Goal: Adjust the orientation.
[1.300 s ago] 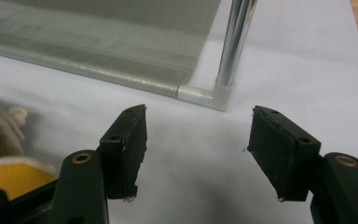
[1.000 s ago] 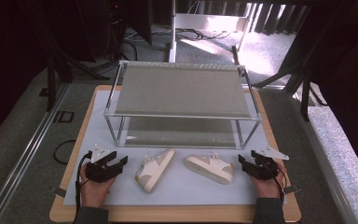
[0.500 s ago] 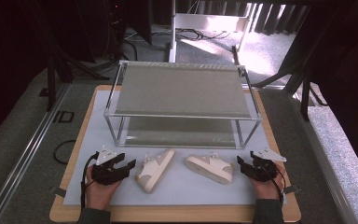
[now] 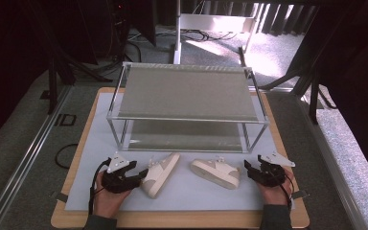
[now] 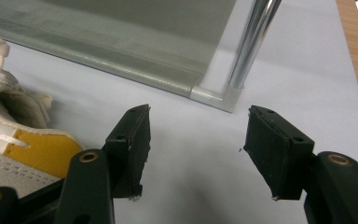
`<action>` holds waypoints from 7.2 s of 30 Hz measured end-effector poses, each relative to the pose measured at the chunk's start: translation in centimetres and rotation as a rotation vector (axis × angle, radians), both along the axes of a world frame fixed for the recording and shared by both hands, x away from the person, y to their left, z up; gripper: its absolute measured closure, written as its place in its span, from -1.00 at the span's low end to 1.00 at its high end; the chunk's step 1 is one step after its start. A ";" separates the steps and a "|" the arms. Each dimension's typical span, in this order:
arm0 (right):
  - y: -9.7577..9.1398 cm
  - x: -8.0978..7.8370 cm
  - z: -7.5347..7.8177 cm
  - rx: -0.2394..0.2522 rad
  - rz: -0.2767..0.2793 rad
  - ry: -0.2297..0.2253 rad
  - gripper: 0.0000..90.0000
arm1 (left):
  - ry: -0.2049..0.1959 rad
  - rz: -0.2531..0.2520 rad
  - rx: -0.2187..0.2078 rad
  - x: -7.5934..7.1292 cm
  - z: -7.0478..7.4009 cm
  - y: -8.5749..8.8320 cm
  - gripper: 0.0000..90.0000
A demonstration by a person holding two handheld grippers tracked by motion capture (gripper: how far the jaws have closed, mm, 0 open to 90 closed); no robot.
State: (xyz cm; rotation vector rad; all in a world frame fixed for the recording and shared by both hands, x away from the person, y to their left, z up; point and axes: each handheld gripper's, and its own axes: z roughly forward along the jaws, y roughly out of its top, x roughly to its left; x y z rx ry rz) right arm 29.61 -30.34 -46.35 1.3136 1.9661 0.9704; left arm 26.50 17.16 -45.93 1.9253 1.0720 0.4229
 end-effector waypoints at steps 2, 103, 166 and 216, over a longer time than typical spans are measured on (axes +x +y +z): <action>0.0 0.0 0.0 -0.002 -0.001 -0.001 -0.11 | 0.003 -0.007 -0.010 -0.1 0.1 0.0 -0.05; 0.4 -0.2 -0.1 -0.026 0.014 -0.007 -0.09 | 0.019 0.018 -0.031 0.6 1.5 -1.8 0.78; 4.6 -4.0 2.1 0.142 0.366 -0.036 0.33 | -0.103 -0.239 -0.010 -1.1 3.6 -11.2 0.22; 5.4 -2.1 1.8 0.105 0.469 0.062 0.47 | -0.076 -0.308 0.006 -2.5 1.7 -12.9 0.27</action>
